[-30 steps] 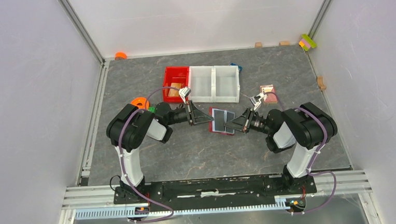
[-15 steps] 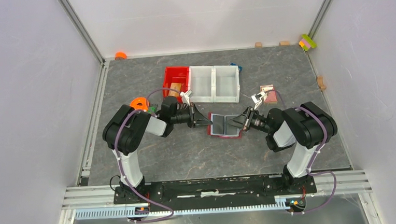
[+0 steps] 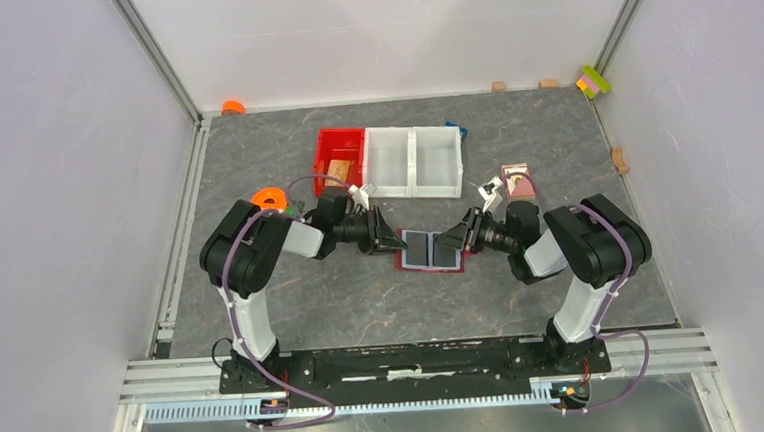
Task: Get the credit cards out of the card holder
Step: Remove the credit card from the card holder.
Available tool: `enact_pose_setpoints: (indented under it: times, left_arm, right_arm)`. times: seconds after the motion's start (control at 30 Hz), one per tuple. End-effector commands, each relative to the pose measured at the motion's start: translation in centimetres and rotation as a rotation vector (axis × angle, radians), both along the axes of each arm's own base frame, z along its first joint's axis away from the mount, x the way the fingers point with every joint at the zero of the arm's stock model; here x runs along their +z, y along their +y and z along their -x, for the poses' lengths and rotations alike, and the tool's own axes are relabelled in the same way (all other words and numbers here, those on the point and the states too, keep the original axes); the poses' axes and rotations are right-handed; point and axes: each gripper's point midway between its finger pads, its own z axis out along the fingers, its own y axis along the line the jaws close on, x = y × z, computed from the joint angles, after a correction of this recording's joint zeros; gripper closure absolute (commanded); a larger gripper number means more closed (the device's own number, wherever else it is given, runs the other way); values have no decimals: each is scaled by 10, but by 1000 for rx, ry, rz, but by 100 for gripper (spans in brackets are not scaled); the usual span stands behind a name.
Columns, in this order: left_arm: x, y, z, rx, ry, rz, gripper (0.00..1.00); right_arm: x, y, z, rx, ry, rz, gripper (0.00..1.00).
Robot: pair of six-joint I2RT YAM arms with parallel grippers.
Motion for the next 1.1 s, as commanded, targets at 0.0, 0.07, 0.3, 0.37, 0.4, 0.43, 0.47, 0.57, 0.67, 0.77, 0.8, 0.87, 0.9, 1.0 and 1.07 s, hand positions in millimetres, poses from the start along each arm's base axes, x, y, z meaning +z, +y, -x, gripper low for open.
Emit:
enact_pose_setpoints:
  times: [0.0,0.07,0.3,0.37,0.4,0.43,0.47,0.57,0.67,0.77,0.8,0.87,0.9,1.0,1.07]
  left_arm:
    - [0,-6,-2,-35,-23,22,64]
    - [1,-10,-1,-37,-2,66,62]
    - [-1,-15,-1,-41,13,79,73]
    - [-2,-15,-1,-42,15,77,83]
    - [-3,-15,-1,-41,19,77,86]
    - [-3,-15,-1,-41,21,78,91]
    - [-3,-15,-1,-42,24,81,95]
    - [1,-17,-1,-43,21,103,98]
    - [9,-19,-1,-44,18,142,98]
    - [20,-20,-2,-41,9,208,98]
    - [23,-20,-4,-35,8,230,98]
    - [22,-17,-6,-14,20,241,98]
    - [22,-14,-9,-4,19,243,98]
    - [26,-13,-10,2,15,258,98]
    - [28,-14,-10,-1,20,278,98]
  right_arm:
    - [-28,-7,-8,-10,26,149,68]
    - [-39,-5,-6,3,64,173,68]
    - [-47,4,-2,45,88,194,62]
    - [-46,7,-1,59,89,188,59]
    - [-46,8,-1,62,90,184,57]
    - [-46,8,0,63,92,181,57]
    - [-46,8,0,63,92,179,55]
    - [-42,8,-1,63,82,175,53]
    - [-38,9,-1,66,66,170,53]
    - [-36,11,0,73,73,153,56]
    - [-35,12,1,74,72,141,57]
    - [-33,13,2,77,76,124,60]
    - [-33,13,2,77,79,123,61]
    - [-32,14,2,77,77,118,62]
    - [-30,15,3,83,76,97,61]
